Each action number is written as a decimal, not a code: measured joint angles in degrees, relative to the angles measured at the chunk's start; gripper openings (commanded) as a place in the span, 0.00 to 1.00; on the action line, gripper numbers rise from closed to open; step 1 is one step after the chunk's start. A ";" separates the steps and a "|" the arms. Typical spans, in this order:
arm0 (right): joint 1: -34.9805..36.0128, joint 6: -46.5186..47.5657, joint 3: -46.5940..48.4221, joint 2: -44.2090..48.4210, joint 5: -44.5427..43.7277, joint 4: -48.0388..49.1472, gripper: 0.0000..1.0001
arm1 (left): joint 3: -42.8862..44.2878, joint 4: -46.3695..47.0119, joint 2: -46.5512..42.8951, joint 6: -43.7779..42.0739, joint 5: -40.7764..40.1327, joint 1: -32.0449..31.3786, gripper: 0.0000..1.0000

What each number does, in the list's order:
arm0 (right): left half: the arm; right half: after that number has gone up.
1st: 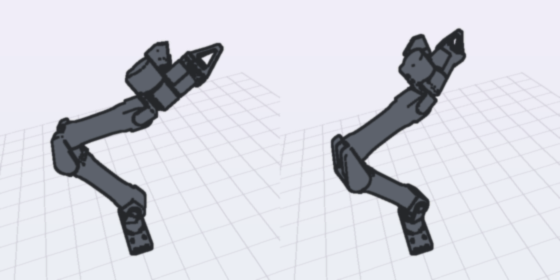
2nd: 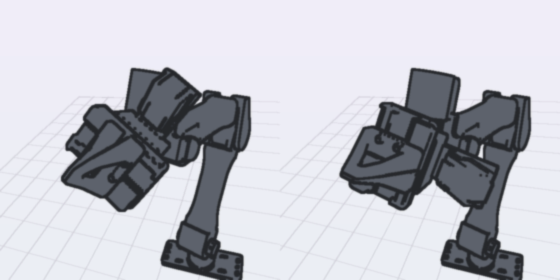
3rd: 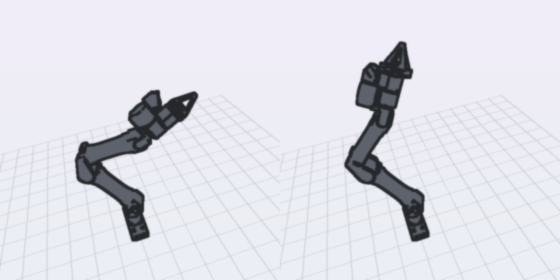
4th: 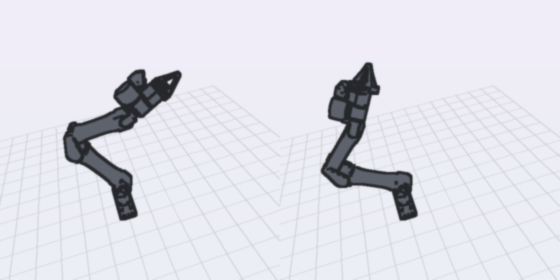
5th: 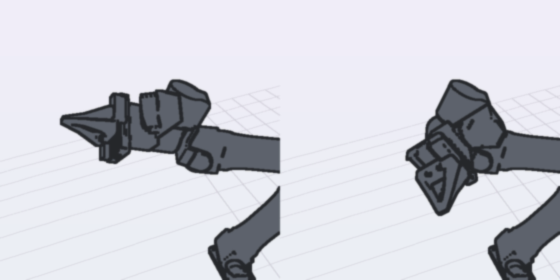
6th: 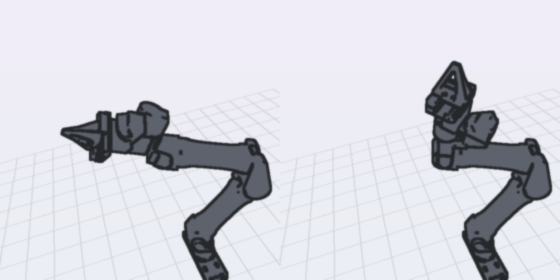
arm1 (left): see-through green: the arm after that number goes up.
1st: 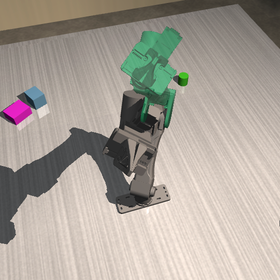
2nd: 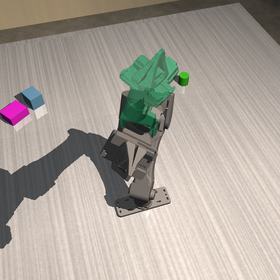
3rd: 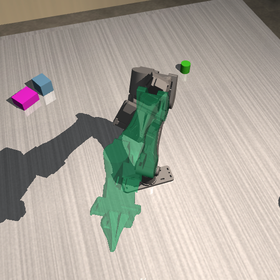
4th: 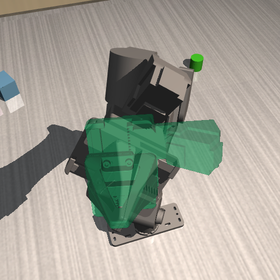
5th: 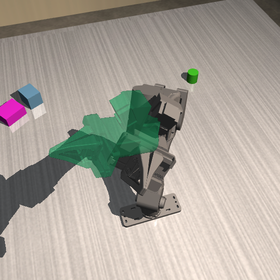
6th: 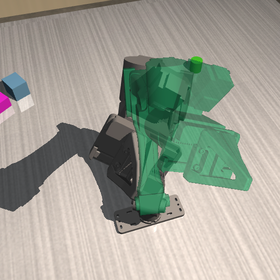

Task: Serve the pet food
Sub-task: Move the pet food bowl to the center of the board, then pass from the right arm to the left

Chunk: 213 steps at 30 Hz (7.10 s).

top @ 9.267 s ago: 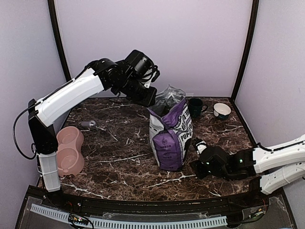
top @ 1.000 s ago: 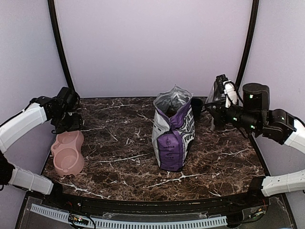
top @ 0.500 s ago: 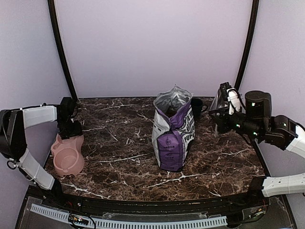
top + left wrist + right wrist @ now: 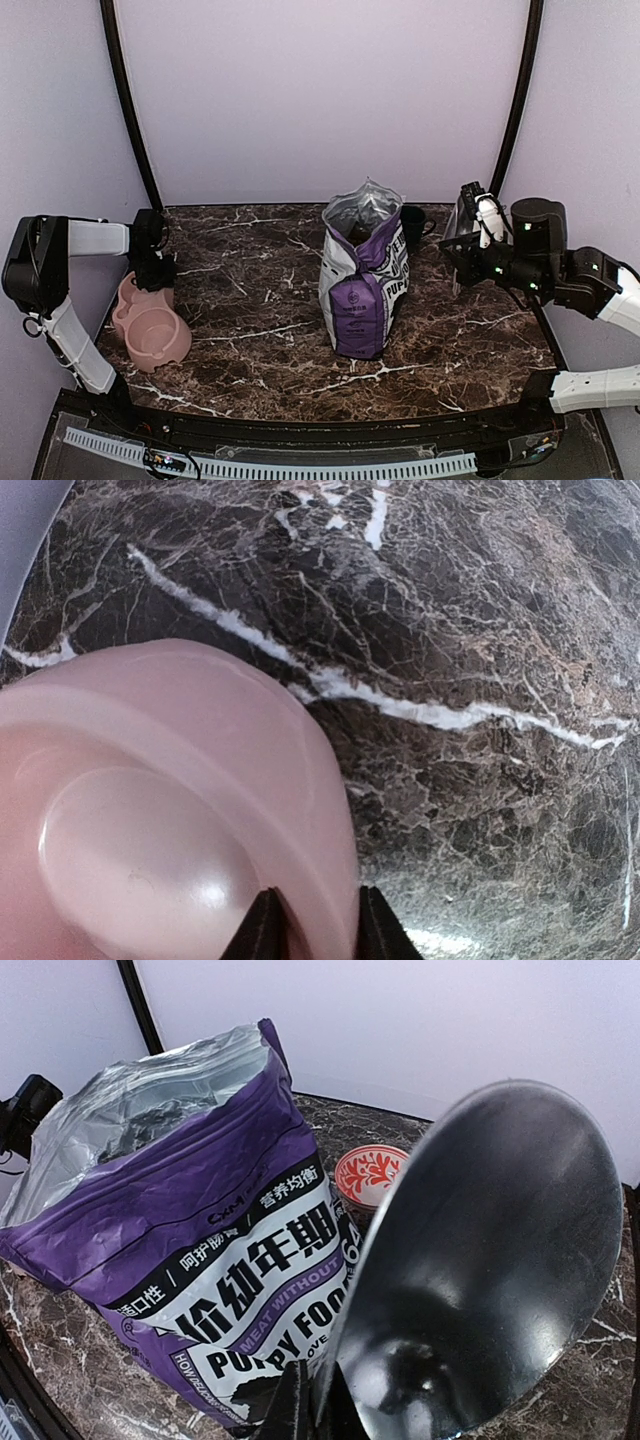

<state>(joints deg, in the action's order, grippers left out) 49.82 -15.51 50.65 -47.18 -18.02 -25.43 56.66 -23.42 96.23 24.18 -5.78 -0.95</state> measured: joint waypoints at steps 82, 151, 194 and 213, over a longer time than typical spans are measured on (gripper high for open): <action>-1.25 0.24 -1.14 -1.68 2.19 0.72 0.00 | 12.74 1.22 -2.16 4.50 6.56 -21.09 0.49; 18.25 25.46 28.65 -30.49 2.73 -9.99 0.00 | 45.48 -4.59 -2.95 0.00 39.54 -47.19 0.55; 20.33 28.28 31.28 -33.88 -4.11 -19.47 0.00 | 53.11 -17.03 5.35 -5.27 37.81 -48.43 0.03; 19.45 25.38 25.94 -28.28 -6.29 -15.34 0.63 | 54.64 -17.35 7.87 -5.99 35.08 -48.57 0.00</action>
<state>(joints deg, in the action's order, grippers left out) 69.28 9.87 76.60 -75.46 -24.32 -40.77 111.31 -40.77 104.09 18.20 29.30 -49.52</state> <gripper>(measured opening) 0.579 0.063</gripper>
